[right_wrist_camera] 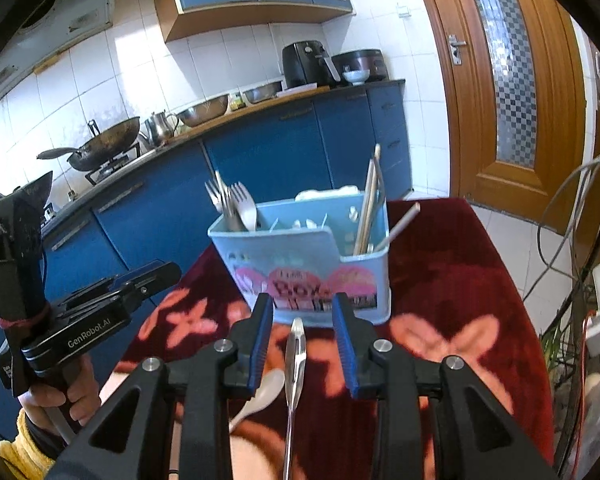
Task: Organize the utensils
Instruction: 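Move both tools down toward the beige spoon and silver knife on the rug, then grasp the beige plastic spoon with the left tool while the right tool grasps the silver knife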
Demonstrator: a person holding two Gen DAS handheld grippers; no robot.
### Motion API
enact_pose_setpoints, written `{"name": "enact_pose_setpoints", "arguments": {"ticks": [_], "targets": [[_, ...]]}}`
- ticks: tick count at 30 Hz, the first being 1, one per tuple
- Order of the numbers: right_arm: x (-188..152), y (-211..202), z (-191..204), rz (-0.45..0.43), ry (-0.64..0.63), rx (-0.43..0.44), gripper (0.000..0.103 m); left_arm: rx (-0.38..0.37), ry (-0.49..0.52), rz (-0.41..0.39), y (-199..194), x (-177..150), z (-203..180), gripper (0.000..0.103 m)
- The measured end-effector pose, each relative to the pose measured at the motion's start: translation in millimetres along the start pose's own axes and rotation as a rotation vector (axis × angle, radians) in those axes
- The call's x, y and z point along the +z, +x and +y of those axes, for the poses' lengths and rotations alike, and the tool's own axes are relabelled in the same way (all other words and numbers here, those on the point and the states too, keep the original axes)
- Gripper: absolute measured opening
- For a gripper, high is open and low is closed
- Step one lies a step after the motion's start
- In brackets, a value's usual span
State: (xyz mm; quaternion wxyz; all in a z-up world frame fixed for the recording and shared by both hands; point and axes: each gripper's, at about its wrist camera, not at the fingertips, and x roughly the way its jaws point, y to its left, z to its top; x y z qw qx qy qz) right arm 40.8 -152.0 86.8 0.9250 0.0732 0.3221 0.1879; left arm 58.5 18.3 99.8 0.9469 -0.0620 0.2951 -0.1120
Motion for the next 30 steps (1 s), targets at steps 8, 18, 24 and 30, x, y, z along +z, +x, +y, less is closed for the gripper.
{"name": "enact_pose_setpoints", "arguments": {"ticks": [8,18,24,30], "targets": [[-26,0,-5,0.057,0.028,-0.017,0.034,0.021,0.007,0.084,4,-28,-2,0.028],[-51,6,-15,0.114,0.058,-0.039,0.036,0.018,0.028,0.183,18,-53,-9,0.028],[-63,7,-22,0.129,0.069,-0.054,0.036,-0.01,0.051,0.247,29,-67,-18,0.028],[-70,10,-31,0.141,0.096,-0.056,0.036,-0.02,0.07,0.304,40,-77,-26,0.028]]}}
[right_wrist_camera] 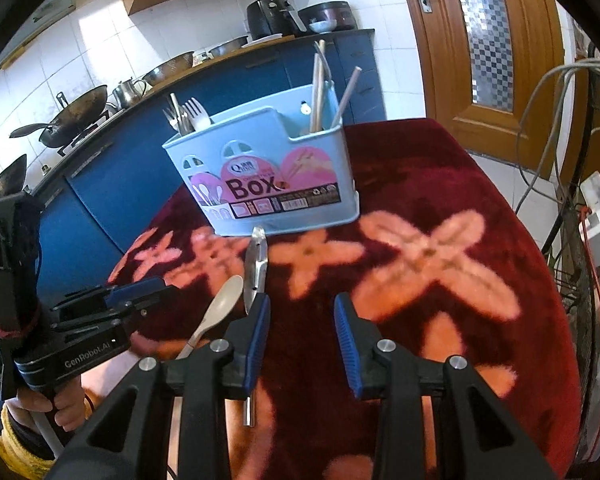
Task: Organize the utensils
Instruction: 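Grasp the beige plastic spoon with the left tool while the right tool grasps the silver knife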
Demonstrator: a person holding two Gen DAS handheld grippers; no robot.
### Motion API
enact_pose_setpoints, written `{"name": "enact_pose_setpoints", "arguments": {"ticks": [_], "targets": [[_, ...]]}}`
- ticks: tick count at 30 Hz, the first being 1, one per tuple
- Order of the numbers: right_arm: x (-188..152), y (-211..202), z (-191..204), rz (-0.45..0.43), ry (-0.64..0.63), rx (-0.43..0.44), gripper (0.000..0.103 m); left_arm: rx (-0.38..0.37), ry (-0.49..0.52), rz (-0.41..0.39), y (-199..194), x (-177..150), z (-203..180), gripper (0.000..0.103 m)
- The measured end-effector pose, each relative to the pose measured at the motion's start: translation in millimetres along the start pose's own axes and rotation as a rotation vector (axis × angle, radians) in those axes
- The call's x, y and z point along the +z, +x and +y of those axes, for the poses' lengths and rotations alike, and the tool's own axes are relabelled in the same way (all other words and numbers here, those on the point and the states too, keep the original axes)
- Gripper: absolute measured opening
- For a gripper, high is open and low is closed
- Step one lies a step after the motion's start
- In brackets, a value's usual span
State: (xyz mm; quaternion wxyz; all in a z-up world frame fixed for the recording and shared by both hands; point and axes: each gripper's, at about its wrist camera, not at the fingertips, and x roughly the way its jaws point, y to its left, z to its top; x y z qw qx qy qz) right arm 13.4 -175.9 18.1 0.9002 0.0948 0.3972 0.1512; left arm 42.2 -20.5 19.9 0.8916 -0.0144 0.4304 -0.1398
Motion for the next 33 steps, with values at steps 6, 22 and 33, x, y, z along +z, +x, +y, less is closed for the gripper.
{"name": "enact_pose_setpoints", "arguments": {"ticks": [6,22,33], "targets": [[-4,3,-8,0.009,0.021,0.002,0.036,-0.018,0.026,0.065,14,-5,-8,0.028],[-8,10,-20,0.03,0.046,0.006,0.036,-0.007,0.084,0.14,43,-10,-19,0.027],[-4,18,-12,0.057,0.021,0.016,0.036,-0.033,-0.005,0.045,26,-2,-1,0.019]]}}
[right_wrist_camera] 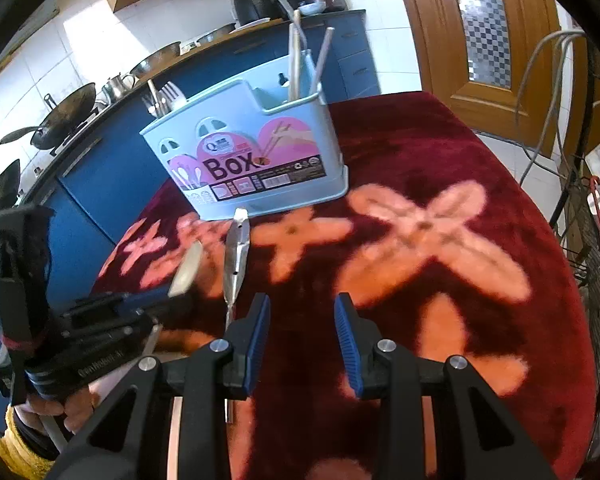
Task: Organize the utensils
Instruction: 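Grasp the beige plastic spoon with the left tool while the right tool grasps the silver knife, then lift the spoon with the left tool while the right tool lifts the knife toward the box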
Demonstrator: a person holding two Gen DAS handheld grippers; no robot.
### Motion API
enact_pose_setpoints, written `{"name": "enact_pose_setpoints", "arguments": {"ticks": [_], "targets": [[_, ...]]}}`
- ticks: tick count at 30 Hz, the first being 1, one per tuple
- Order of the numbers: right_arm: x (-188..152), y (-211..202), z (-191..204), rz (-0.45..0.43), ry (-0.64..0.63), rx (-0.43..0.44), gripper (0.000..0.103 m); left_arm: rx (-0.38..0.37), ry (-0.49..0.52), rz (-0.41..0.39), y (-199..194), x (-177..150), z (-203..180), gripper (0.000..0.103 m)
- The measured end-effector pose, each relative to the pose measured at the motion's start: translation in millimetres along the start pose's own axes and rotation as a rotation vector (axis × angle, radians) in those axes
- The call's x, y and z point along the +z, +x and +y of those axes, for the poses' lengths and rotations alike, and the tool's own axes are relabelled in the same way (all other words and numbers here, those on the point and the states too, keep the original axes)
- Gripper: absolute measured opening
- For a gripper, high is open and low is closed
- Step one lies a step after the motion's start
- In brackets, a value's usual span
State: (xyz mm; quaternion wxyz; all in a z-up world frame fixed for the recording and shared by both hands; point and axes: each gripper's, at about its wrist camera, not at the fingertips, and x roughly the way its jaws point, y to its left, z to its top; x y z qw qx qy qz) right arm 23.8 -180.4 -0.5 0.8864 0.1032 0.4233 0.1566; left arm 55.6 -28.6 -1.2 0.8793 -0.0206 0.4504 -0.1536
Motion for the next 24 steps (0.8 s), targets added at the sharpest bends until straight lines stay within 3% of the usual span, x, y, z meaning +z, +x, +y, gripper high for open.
{"name": "enact_pose_setpoints", "arguments": {"ticks": [3,5,12,24], "targets": [[2,4,7,0.01,-0.015,0.009,0.037,0.013,-0.03,-0.042,-11,4,10,0.019],[4,7,13,0.016,-0.022,0.031,0.043,0.027,-0.045,-0.07,-17,7,17,0.019],[9,26,35,0.058,-0.079,0.048,0.045,0.068,-0.098,-0.142,-35,11,42,0.018],[18,74,57,0.163,-0.153,0.016,0.046,0.105,-0.152,-0.168,-37,9,62,0.018]]}}
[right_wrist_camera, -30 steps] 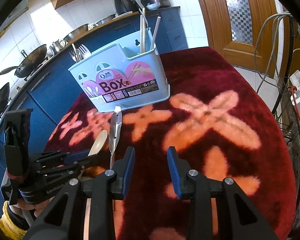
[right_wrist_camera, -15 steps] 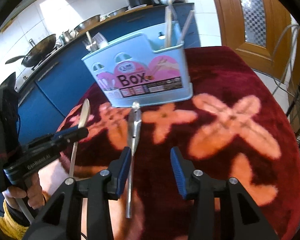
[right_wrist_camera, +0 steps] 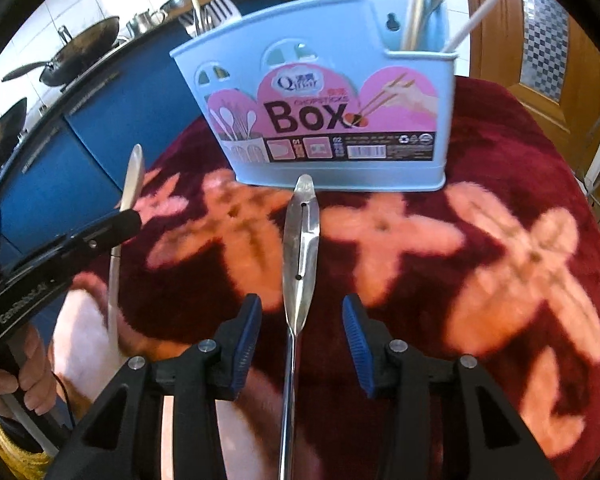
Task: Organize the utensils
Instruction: 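Lift the spoon with the left tool while the right tool lifts the knife toward the box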
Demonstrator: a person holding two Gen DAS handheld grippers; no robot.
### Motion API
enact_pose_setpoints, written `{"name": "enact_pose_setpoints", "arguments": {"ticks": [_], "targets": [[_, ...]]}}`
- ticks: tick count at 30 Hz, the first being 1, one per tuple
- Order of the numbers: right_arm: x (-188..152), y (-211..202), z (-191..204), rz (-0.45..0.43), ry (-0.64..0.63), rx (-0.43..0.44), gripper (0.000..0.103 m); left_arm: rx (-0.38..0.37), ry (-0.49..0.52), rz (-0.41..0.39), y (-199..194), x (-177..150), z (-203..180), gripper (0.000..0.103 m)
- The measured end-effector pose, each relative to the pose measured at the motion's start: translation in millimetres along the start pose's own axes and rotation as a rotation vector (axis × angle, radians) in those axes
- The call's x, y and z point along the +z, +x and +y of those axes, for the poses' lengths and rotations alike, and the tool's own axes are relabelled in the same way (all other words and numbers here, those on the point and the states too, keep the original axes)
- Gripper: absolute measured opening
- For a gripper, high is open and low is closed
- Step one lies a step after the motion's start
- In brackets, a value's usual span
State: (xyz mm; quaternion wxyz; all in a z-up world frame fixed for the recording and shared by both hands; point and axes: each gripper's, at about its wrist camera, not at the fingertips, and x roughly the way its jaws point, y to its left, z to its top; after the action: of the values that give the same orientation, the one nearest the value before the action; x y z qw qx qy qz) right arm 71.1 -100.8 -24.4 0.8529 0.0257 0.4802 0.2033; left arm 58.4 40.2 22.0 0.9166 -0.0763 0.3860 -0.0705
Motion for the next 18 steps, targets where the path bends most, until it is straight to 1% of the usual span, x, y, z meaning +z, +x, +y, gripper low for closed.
{"name": "enact_pose_setpoints", "arguments": {"ticks": [6,10,12,14,15,16,18], "targets": [[11,13,5,0.025,-0.03,-0.026,0.046,0.008,-0.01,0.001,3,0,3,0.018],[16,21,4,0.033,-0.014,-0.022,0.046,0.011,-0.012,-0.001,3,-1,3,0.018],[17,22,4,0.029,-0.011,-0.03,0.039,0.012,-0.012,-0.002,3,-1,3,0.018],[16,21,2,0.022,-0.005,-0.033,0.027,0.01,-0.013,-0.003,3,-2,3,0.018],[16,20,-1,0.018,0.001,-0.029,0.023,0.008,-0.014,-0.006,2,-2,3,0.018],[16,18,-3,0.015,0.011,-0.019,0.02,0.007,-0.014,-0.009,2,-2,3,0.018],[15,15,-9,0.01,0.036,0.005,0.019,0.005,-0.016,-0.015,1,-2,2,0.018]]}}
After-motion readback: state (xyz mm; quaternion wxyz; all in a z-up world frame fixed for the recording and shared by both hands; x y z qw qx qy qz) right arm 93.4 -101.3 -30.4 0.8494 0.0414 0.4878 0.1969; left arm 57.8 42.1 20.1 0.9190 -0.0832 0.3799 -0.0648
